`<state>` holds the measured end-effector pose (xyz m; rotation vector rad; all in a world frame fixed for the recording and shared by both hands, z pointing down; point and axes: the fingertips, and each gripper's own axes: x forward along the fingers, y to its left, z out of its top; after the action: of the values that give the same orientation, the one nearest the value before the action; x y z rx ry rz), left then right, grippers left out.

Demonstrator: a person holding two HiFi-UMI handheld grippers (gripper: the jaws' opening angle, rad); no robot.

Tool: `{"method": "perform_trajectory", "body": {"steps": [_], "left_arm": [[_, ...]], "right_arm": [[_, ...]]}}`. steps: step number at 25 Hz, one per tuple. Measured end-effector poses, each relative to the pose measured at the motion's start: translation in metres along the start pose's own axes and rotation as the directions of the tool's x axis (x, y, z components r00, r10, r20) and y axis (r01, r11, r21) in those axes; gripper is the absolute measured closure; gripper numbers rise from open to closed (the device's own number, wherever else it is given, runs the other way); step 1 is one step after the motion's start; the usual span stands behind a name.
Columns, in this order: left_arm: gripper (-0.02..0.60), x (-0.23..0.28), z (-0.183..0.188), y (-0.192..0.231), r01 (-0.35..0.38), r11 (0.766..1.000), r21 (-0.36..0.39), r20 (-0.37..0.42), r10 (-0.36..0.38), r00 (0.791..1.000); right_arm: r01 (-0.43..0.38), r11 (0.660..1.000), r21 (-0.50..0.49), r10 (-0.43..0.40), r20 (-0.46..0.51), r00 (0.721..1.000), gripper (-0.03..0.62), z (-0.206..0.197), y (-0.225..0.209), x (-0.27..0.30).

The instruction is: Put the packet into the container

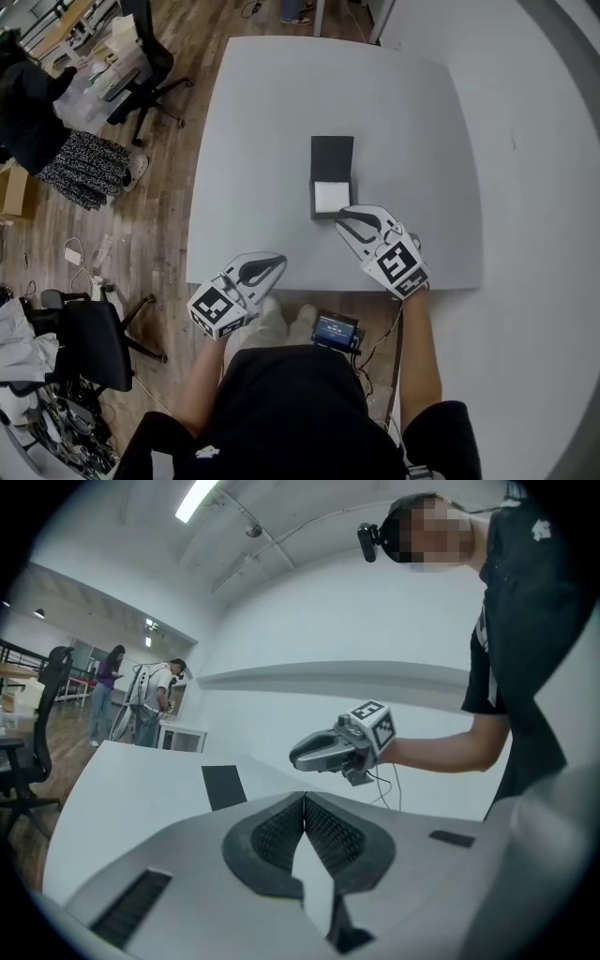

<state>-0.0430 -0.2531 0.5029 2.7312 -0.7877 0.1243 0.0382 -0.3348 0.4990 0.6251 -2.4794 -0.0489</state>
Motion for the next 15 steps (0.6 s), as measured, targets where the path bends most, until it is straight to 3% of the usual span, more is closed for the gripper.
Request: {"method": "perform_trajectory", "body": {"steps": [3,8,15], "left_arm": [[0.574,-0.003,0.013,-0.012,0.017,0.999,0.030,0.024,-0.018,1.000],[0.574,-0.003,0.038,-0.036,0.044,0.996,0.081,0.038,-0.048,0.998],[0.574,-0.011,0.056,-0.059,0.067,0.989,0.128,0.072,-0.077,0.994]], "right_arm": [[0.064,0.991,0.118,-0.079,0.127,0.989,0.541,0.016,0.022,-0.032],[0.163,0.966,0.201,-0.209,0.236,0.949,0.570,0.031,0.050,-0.073],[0.166,0.935,0.313,-0.285,0.390,0.876,0.572,0.044,0.070,-0.105]]}}
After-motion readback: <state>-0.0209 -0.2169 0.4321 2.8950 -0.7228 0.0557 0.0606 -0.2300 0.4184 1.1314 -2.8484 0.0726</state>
